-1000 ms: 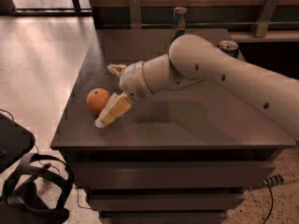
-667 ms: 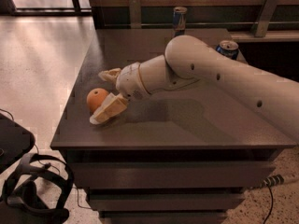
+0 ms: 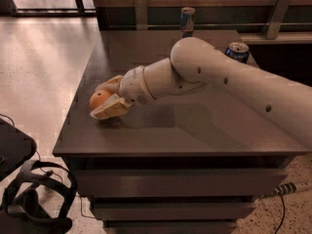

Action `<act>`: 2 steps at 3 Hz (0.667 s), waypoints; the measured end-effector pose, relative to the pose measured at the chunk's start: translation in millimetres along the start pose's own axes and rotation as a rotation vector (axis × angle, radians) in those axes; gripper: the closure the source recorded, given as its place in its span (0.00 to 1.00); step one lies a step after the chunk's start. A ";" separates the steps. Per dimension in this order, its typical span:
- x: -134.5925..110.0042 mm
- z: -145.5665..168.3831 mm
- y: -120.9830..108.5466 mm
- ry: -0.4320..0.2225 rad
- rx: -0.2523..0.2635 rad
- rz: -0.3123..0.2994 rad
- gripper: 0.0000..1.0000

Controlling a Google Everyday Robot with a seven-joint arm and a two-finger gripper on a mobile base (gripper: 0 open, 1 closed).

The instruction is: Pick orange

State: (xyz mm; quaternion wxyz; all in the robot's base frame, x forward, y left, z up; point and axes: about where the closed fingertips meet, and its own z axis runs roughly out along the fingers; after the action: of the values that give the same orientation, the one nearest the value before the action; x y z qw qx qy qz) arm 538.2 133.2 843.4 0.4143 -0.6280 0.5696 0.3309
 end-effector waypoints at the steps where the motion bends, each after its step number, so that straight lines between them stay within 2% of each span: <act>1: -0.9 1.3 0.9 0.000 -0.003 -0.001 0.88; 2: -3.6 2.7 1.3 -0.003 -0.009 -0.008 1.00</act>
Offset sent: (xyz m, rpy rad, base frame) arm -0.0008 0.0013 0.0001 -0.0001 0.0000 0.0027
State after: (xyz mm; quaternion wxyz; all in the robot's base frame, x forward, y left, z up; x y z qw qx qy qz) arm 536.6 137.2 845.2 0.4134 -0.6317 0.5651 0.3328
